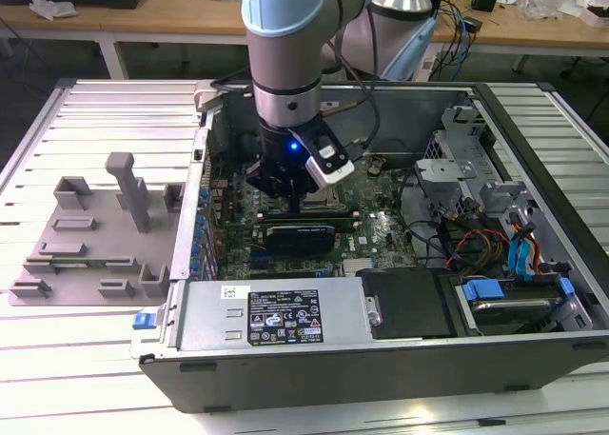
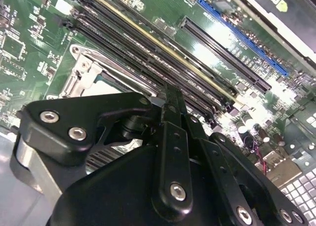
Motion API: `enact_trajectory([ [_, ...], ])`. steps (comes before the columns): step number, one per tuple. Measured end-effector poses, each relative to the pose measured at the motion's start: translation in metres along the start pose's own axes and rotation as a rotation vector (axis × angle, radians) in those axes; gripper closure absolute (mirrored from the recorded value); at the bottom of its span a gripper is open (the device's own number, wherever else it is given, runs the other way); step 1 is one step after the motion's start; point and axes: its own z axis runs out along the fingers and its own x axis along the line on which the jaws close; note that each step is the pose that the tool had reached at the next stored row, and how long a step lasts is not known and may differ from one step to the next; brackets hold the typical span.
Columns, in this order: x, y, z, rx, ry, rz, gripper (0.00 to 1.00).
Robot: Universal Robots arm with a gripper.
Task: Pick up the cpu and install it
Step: 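Install the second cpu locking lever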
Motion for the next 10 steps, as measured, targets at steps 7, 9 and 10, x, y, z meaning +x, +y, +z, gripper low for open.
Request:
enact_trajectory([
  [7, 0.0022, -0.0044, 0.0004, -0.017, -0.007, 0.001, 0.89],
  [9, 0.0027, -0.0068, 0.0002, -0.0395, -0.011, 0.003, 0.89],
  [10, 0.0029, -0.0073, 0.0002, -0.0413, -0.0114, 0.003, 0.89],
])
